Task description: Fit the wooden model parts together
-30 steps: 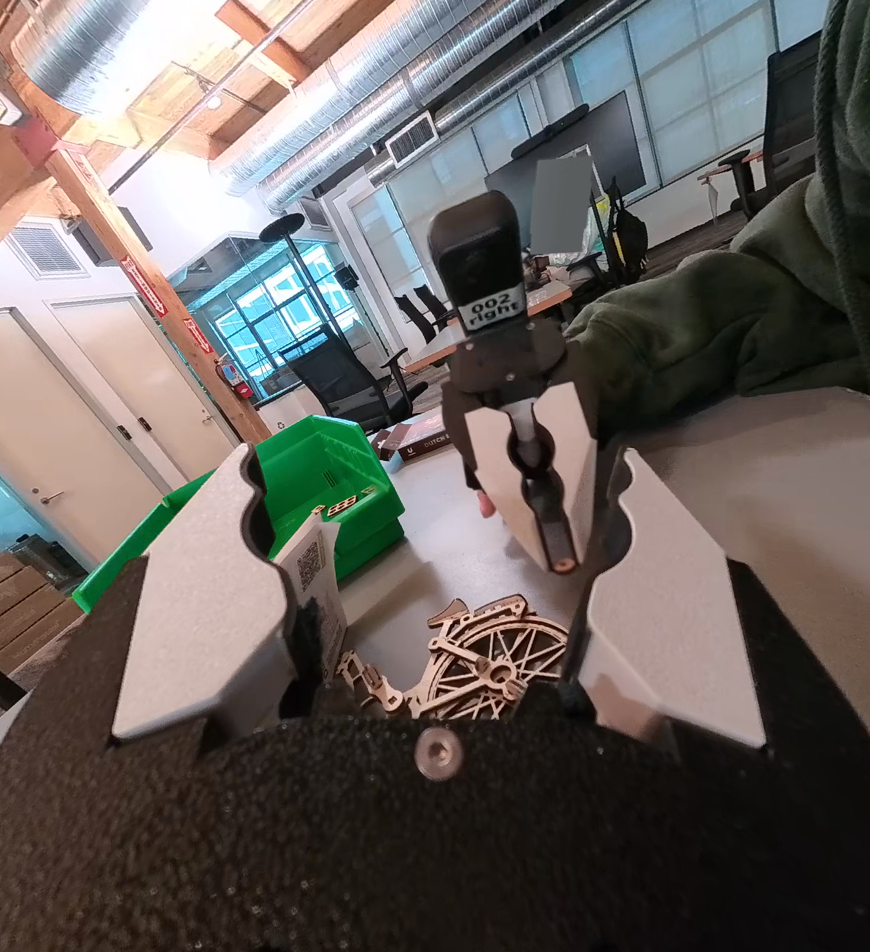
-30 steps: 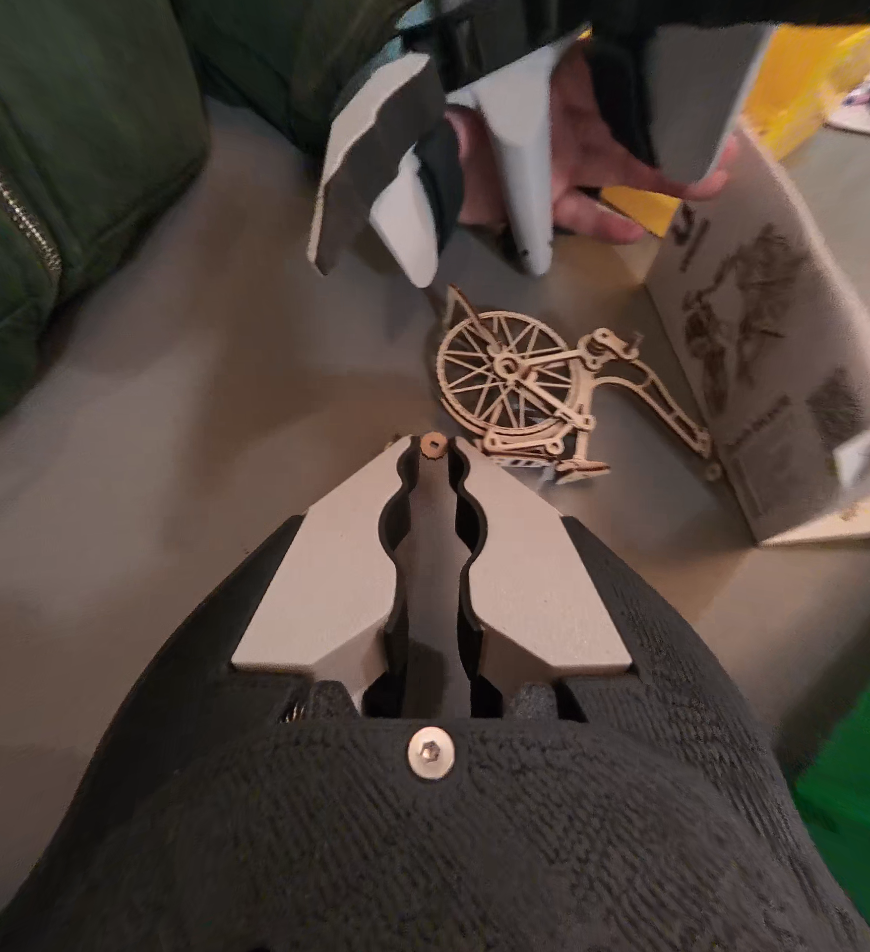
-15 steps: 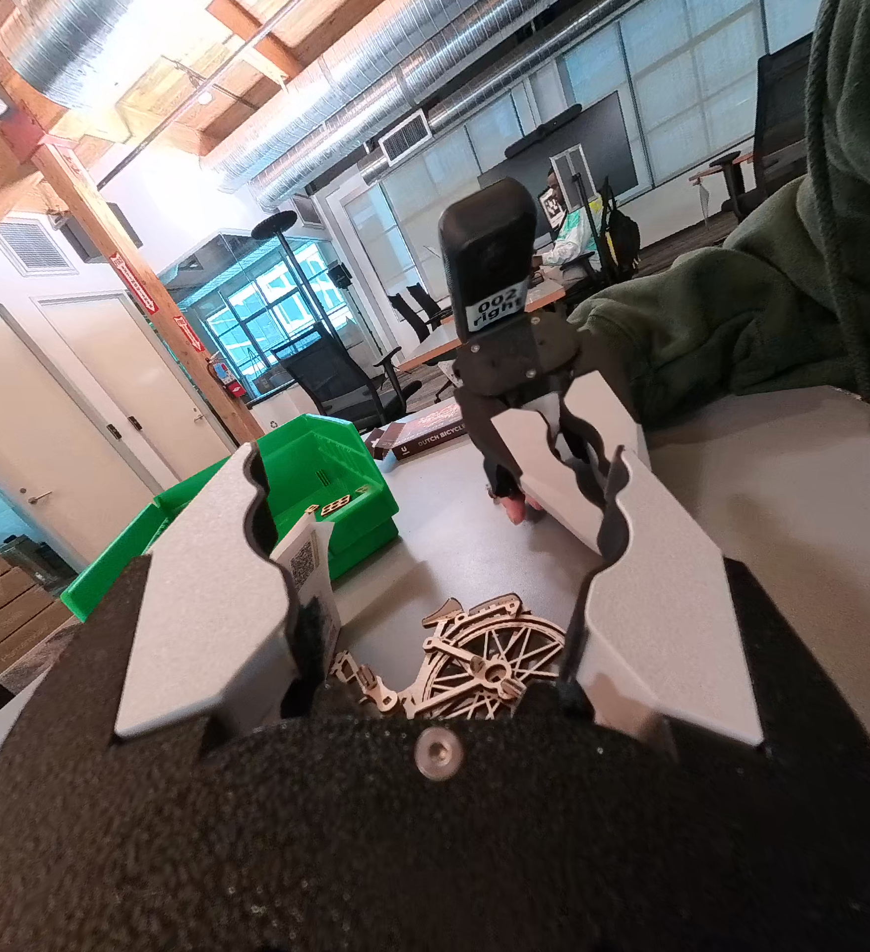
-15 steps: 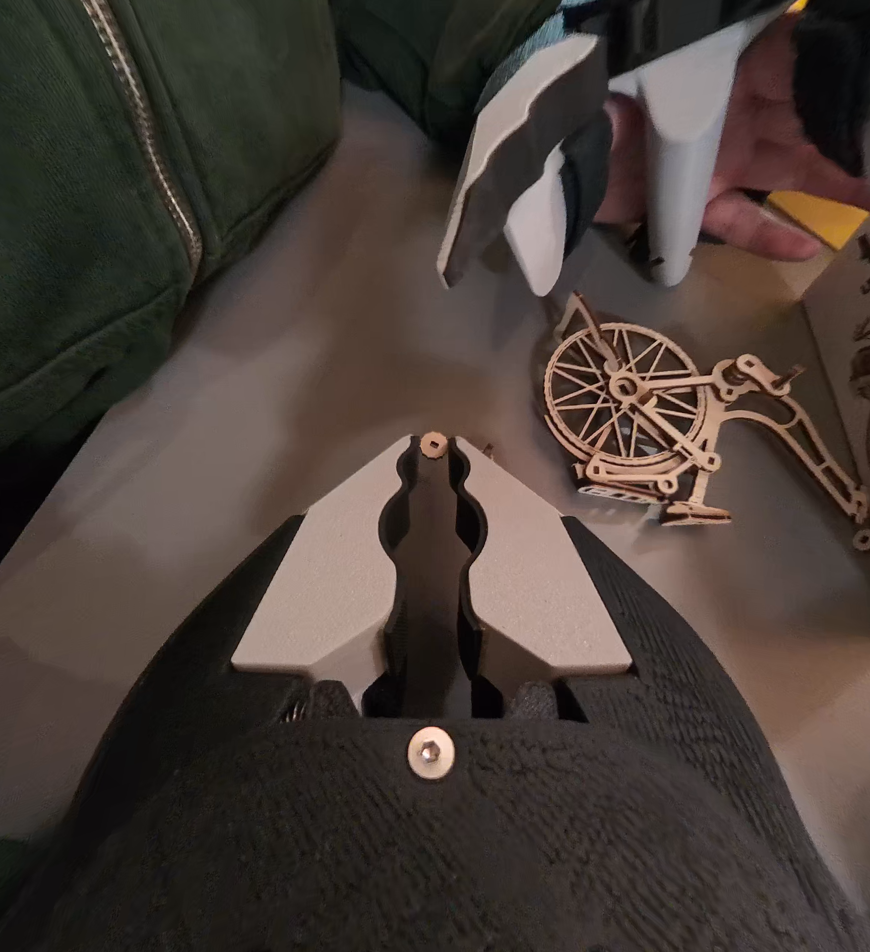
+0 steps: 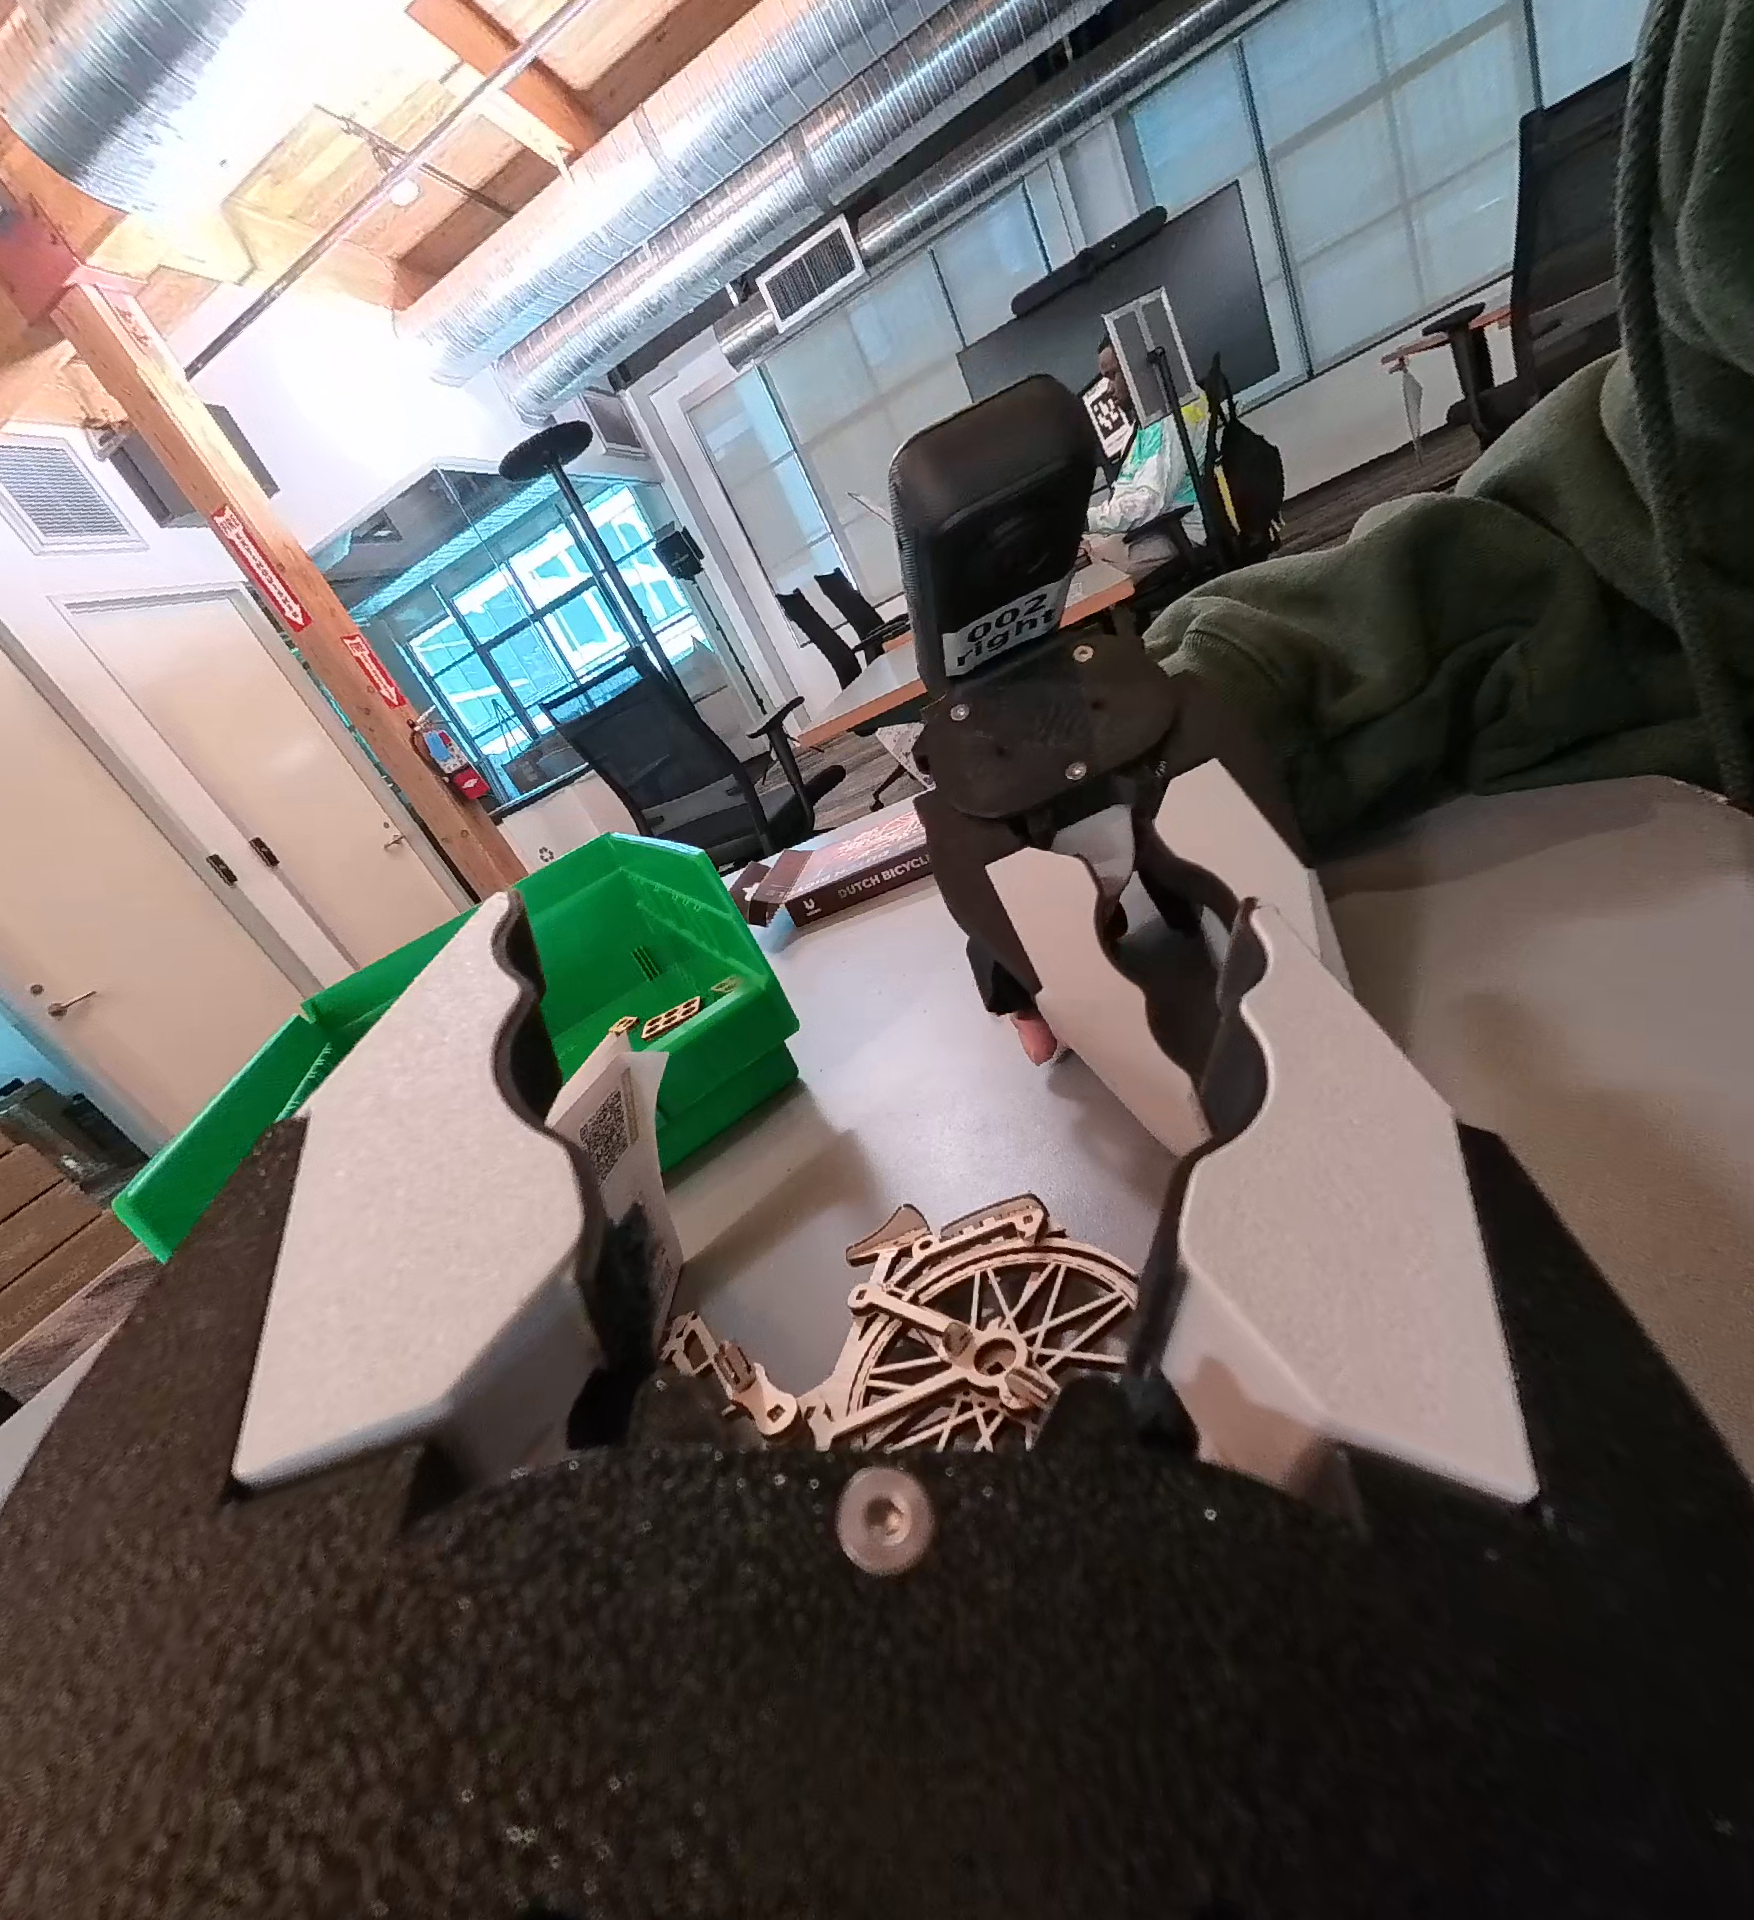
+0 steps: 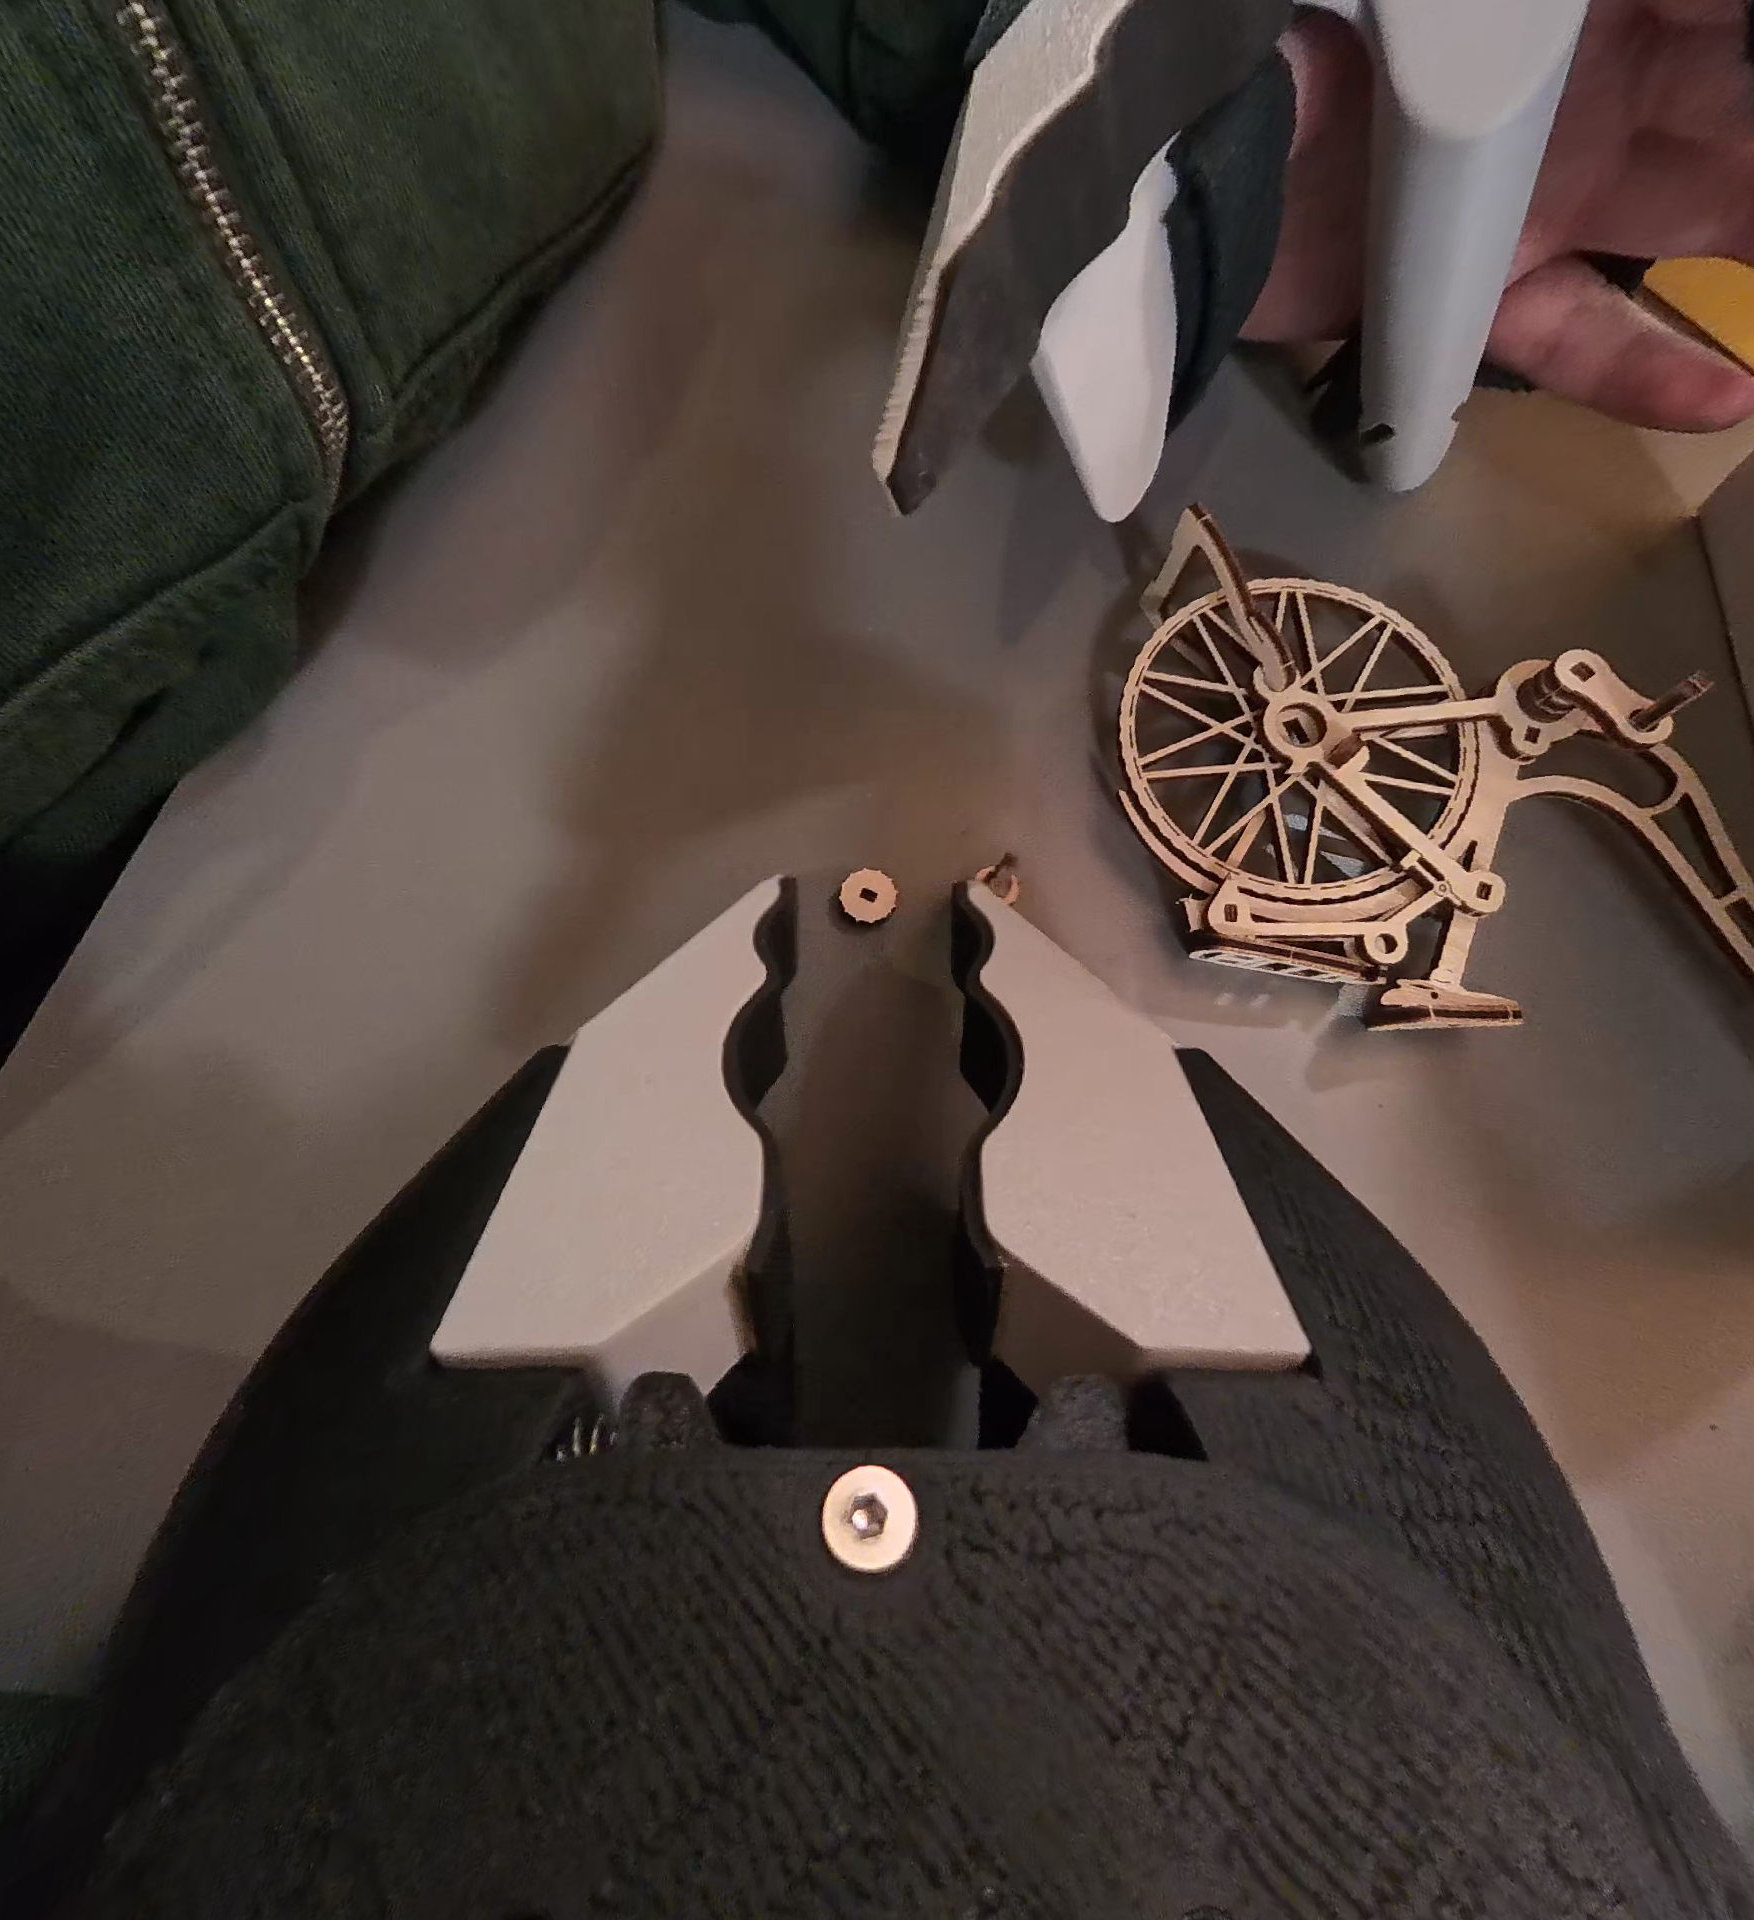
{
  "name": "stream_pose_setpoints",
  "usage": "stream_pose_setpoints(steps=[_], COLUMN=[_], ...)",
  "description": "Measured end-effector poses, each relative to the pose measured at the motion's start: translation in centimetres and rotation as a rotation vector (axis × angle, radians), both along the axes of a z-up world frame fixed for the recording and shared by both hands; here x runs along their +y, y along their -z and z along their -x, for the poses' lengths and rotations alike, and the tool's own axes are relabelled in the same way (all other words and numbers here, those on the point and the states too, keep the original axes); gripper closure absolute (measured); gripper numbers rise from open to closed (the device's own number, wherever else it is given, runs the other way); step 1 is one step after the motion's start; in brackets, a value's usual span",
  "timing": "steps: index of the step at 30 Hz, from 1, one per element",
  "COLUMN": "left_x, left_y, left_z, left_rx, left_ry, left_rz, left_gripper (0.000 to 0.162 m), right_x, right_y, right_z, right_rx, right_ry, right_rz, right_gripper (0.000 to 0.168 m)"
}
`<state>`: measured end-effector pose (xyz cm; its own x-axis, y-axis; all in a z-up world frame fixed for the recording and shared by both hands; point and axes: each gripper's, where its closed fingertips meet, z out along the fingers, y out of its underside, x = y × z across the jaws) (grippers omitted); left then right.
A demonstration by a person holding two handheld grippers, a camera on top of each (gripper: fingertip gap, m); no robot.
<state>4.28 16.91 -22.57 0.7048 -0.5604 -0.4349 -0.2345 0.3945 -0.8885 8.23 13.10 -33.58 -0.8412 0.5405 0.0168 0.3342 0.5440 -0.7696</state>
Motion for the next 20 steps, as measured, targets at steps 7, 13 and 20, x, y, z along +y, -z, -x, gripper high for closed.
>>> stream_pose_setpoints(steps=[7, 13, 20], left_x=[0.0, -0.1, -0.3], left_y=[0.0, -0.1, -0.9], left_z=[0.0, 0.0, 0.8], left_rx=[-0.001, -0.012, -0.021], left_ry=[0.001, 0.007, -0.031], left_rz=[0.001, 0.002, -0.042], left_gripper=[0.035, 0.035, 0.061], right_x=[-0.1, 0.5, 4.3], right_y=[0.0, -1.1, -3.5], right_z=[-0.4, -0.2, 2.8], right_rx=[-0.016, 0.003, 0.218], right_ry=[-0.009, 0.023, 0.248], right_rz=[0.010, 0.082, 0.035], right_gripper=[0.135, 0.144, 0.153])
